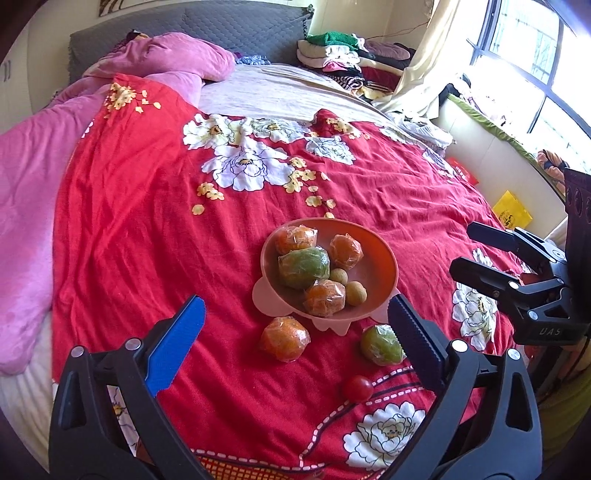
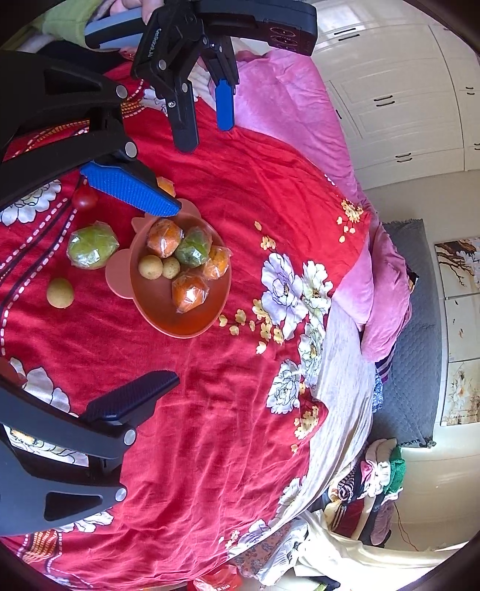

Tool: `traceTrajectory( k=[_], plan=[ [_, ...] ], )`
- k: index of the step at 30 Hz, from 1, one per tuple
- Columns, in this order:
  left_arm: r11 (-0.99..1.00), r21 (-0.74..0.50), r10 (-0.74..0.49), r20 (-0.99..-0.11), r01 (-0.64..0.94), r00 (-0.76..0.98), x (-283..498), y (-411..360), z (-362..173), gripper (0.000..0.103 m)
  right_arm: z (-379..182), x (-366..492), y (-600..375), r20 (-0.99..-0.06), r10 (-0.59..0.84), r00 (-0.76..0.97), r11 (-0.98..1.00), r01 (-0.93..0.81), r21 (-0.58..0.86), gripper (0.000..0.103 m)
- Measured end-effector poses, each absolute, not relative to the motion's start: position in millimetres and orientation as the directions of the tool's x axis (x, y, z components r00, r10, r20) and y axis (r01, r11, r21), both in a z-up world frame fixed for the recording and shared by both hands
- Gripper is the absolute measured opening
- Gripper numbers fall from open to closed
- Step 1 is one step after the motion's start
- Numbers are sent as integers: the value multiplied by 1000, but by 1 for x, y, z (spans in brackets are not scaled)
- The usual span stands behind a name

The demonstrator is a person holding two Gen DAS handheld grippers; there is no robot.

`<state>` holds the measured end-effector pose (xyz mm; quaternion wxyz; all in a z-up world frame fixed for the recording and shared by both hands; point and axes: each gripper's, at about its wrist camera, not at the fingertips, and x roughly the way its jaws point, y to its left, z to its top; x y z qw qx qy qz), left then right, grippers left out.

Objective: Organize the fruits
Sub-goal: 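Withdraw both open tools from the plate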

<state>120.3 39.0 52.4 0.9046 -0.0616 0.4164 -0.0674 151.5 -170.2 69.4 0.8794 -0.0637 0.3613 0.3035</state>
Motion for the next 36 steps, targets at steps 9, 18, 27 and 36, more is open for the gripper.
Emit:
traceTrajectory(
  k=[9,18,27,36],
  plan=[
    [983,-163,-176,-744,80,644,110,35,54,93,69,140,-183,-676,476,562,815,-571,100,87],
    [984,-153,-178,-759,94,627,101,22,45,93,57,125,-195,-698,453,555,825,-558,91,89],
    [984,-137,-176,-774,110,608,90,11,35,93,43,115,-196,-717,438,543,823,-563,76,90],
    [984,-136,-180,-786,119,591,81,4,25,93,33,104,-199,-732,431,527,820,-568,73,90]
  ],
)
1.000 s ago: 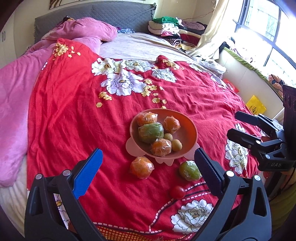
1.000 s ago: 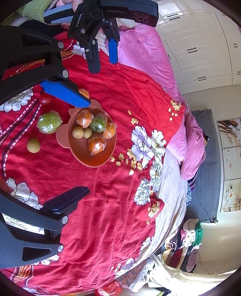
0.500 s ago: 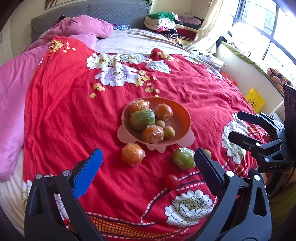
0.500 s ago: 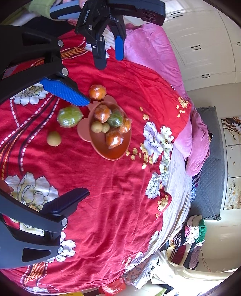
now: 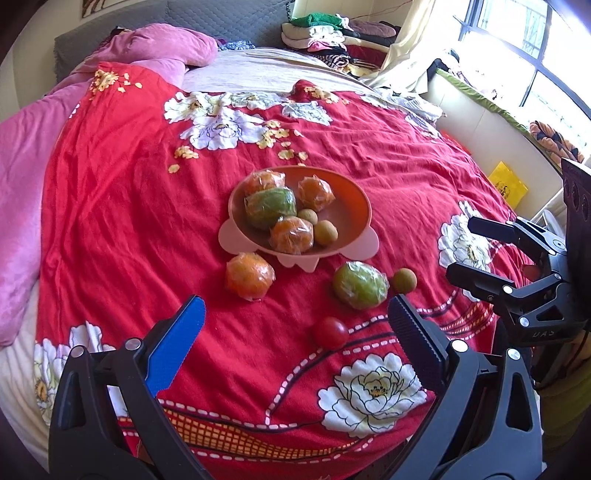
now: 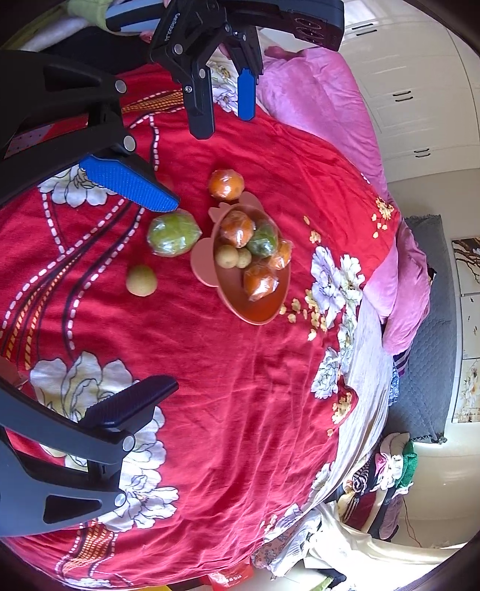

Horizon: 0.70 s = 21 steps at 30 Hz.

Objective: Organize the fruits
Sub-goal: 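Withdraw both open tools from the plate, then grasp the red tomato with the left tool while the right tool grasps a brown ball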

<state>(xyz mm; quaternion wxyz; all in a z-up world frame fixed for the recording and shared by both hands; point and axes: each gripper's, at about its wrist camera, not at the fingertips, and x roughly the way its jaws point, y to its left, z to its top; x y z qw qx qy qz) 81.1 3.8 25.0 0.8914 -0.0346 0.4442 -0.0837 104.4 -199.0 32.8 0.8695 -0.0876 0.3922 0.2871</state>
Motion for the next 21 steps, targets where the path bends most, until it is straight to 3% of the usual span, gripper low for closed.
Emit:
traceTrajectory(
  k=[21],
  plan=[
    [979,-134,-195,-828,152,526,74,-20,-7,93,9,97,-205,-760,420,496,814,-577,74,90]
  ],
)
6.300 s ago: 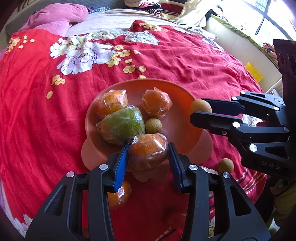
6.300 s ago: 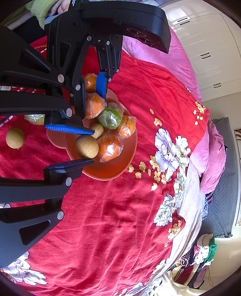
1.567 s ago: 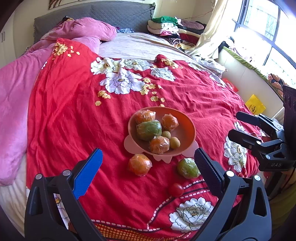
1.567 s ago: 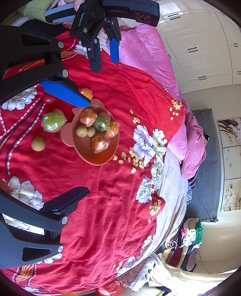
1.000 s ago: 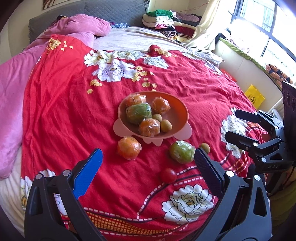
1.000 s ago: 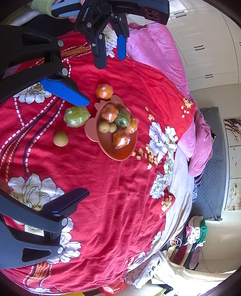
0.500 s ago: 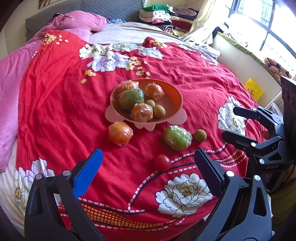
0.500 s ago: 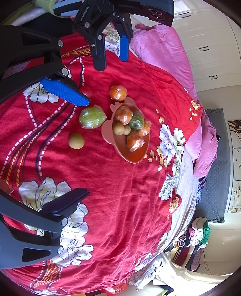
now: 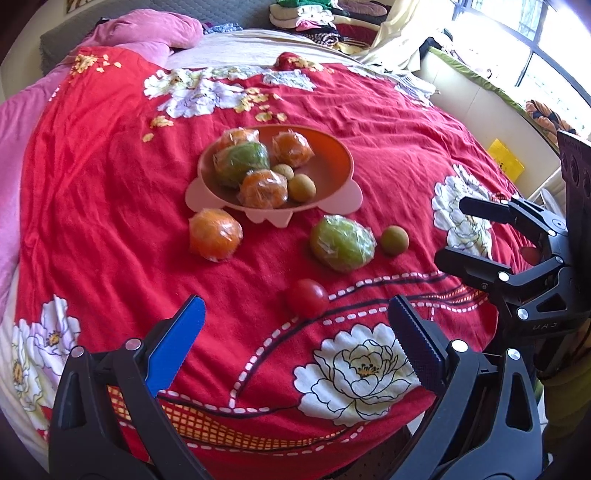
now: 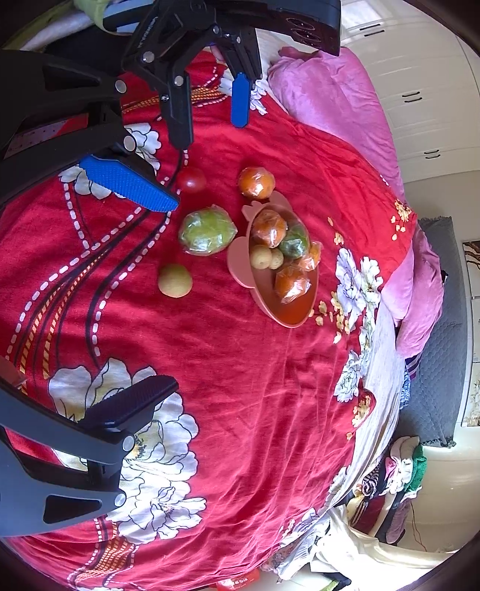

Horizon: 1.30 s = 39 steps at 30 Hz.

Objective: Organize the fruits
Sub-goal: 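Grasp the red tomato with the left tool while the right tool grasps a brown ball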

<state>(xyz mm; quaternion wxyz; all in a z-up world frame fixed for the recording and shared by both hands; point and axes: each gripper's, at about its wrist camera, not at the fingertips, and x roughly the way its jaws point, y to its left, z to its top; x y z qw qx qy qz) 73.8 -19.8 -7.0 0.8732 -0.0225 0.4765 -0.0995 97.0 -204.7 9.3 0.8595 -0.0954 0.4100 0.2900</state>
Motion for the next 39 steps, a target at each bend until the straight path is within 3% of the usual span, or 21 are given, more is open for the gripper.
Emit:
traceTrajectory(
  k=[14,23,25,31,39],
  plan=[
    [972,-156,-225,-839,177,496,78,-27,-23,65,-5,103,-199,-779,418,467,803,-591,77,87],
    [964,-164,-246,-848,210,469,85,-33,-32,44,-11,109,-195,-790,418,447,794,-602,80,73],
    [961,-165,-252,-850,221,462,86,-35,-33,38,-13,110,-194,-793,417,444,793,-603,80,66],
    [961,-150,-245,-852,232,463,89,-38,-36,34,-19,116,-190,-804,424,418,778,-622,87,42],
    [960,-158,-250,-856,230,453,94,-36,-42,32,-30,123,-179,-818,418,395,761,-644,79,29]
  ],
)
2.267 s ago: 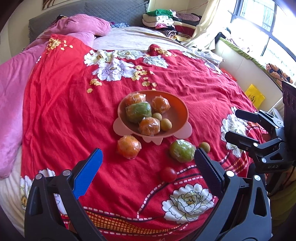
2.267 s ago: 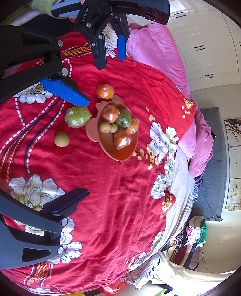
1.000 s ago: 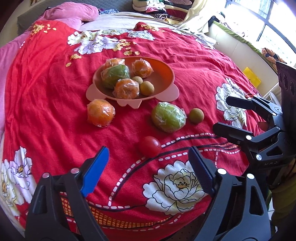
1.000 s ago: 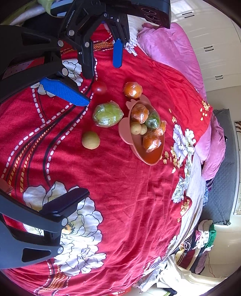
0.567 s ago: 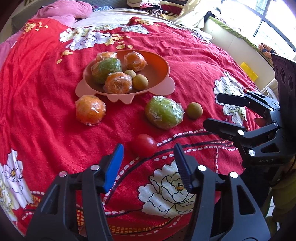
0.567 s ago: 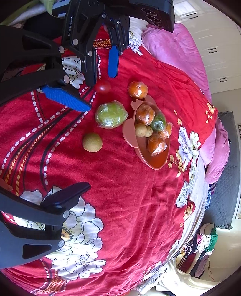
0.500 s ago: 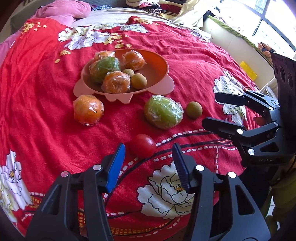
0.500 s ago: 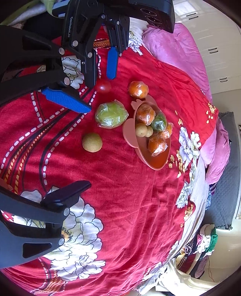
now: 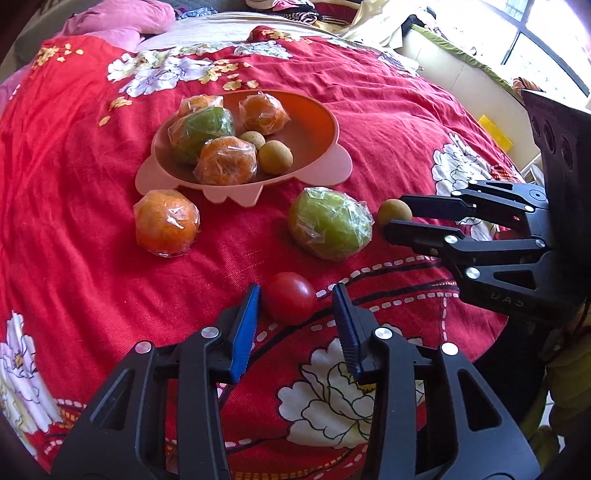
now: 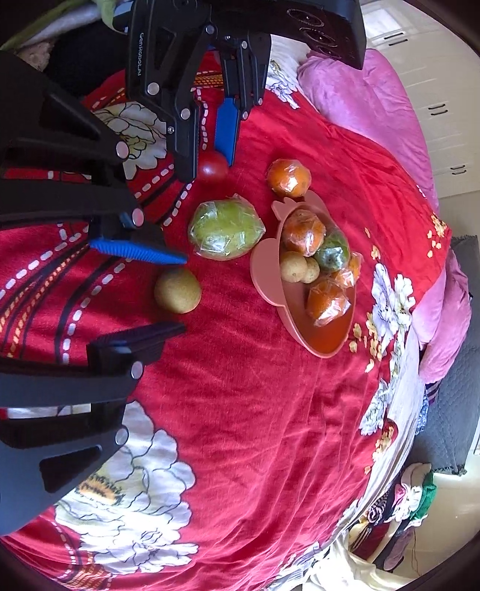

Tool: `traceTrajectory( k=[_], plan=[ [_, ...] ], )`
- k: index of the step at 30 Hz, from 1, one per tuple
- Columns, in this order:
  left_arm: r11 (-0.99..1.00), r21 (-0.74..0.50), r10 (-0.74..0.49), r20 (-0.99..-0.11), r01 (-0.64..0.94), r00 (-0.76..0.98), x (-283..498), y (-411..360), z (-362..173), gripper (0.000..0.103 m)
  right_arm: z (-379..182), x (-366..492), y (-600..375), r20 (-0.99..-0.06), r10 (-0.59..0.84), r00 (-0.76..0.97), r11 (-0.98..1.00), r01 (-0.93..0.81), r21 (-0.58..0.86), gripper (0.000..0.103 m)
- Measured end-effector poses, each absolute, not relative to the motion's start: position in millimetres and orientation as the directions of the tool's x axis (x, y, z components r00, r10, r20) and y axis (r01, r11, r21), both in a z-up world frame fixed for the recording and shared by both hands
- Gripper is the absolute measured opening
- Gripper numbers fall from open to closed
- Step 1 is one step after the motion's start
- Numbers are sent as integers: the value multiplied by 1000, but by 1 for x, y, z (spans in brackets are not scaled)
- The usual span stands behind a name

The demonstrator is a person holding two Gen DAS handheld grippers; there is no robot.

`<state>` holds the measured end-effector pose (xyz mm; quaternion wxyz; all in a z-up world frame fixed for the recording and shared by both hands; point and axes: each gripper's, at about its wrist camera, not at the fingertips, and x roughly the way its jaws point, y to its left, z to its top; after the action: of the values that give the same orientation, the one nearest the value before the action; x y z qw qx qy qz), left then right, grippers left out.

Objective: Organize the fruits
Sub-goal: 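Grasp the red tomato with the left tool while the right tool grasps a brown ball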

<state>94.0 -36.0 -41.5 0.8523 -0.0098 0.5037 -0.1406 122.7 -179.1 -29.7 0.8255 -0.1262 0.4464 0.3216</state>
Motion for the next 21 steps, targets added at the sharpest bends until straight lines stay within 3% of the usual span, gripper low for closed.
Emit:
traceTrajectory(
  k=[6,11,21],
  plan=[
    [960,-153,-246,-858,233,451,96,-37,-45,32,-31,127,-177,-815,428,389,760,-643,92,25],
    [963,-135,-230,-860,233,455,100,-37,-48,21,-27,126,-182,-807,442,392,767,-632,113,25],
    [956,-182,-271,-844,229,463,102,-28,-36,20,-10,128,-193,-783,460,418,781,-610,133,25]
  ],
)
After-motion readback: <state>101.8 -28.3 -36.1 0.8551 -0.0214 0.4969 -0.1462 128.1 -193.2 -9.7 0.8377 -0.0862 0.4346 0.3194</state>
